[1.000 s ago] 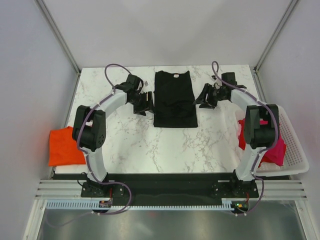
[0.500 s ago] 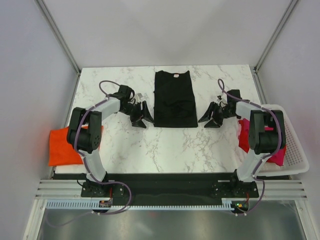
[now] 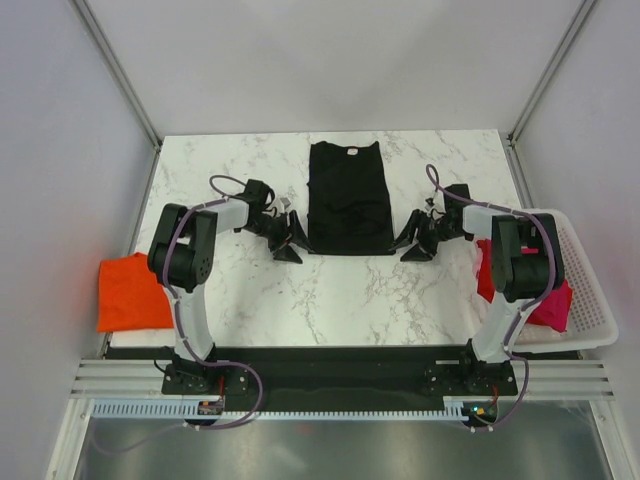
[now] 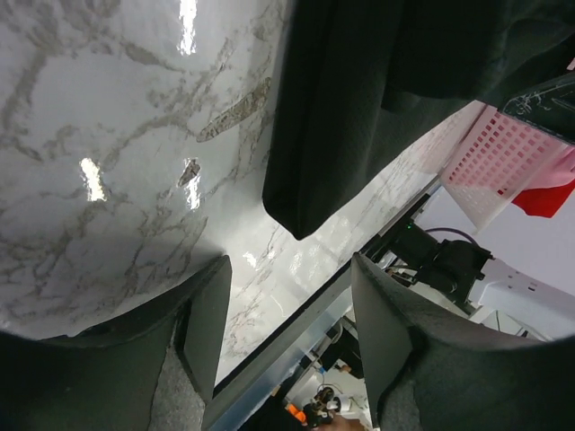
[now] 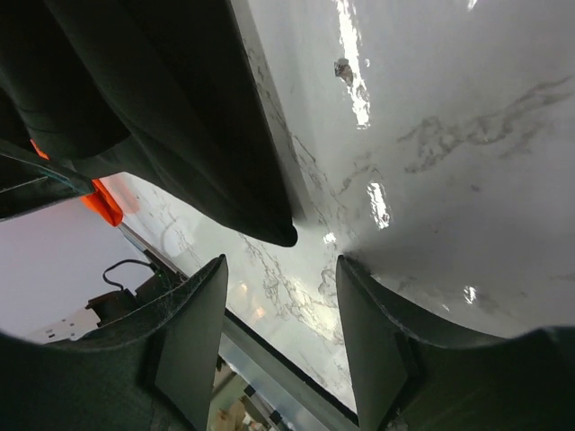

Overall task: Fold and stack the t-shirts
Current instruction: Fold the tshirt

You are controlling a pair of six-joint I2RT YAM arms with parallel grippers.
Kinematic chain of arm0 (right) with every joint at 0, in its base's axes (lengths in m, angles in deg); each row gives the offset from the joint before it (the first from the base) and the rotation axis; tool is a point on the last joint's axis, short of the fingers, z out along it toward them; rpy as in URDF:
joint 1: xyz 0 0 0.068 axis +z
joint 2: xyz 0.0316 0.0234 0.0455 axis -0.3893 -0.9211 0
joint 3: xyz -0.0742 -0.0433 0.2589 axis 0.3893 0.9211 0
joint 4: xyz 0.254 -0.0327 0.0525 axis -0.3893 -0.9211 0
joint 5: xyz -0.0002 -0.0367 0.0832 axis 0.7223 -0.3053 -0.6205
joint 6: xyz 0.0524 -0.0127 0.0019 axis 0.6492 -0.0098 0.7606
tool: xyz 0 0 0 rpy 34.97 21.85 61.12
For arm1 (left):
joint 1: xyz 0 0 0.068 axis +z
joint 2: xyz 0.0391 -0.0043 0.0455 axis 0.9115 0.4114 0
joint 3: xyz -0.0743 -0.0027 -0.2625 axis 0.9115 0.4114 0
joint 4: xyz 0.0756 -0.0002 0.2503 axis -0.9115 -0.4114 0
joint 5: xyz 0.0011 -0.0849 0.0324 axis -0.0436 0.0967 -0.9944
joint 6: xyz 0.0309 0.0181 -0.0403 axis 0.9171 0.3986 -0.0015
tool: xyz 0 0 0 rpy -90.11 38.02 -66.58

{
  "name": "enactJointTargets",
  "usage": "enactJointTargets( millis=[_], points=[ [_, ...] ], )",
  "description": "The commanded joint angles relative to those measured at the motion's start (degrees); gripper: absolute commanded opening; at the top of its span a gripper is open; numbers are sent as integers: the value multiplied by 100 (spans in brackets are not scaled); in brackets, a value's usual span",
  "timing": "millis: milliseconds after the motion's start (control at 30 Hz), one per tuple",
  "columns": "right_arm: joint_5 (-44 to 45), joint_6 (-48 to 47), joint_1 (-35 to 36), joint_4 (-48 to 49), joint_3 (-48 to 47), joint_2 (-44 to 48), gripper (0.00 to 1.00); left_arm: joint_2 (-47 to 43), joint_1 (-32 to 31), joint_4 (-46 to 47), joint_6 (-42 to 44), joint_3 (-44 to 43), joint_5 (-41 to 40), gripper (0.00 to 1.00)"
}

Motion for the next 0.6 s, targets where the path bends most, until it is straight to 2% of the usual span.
enactJointTargets(
  millis=[0, 333, 567],
  points=[
    [-110, 102, 146, 154, -44, -182, 59, 91, -55, 208, -220, -201, 218, 62],
    [-110, 163, 199, 155, -334, -517, 57, 407, -239, 208, -194, -552, 166, 61],
    [-84, 277, 181, 321, -211, -526, 54, 512, -266, 156, -149, -649, 52, 51]
  ],
)
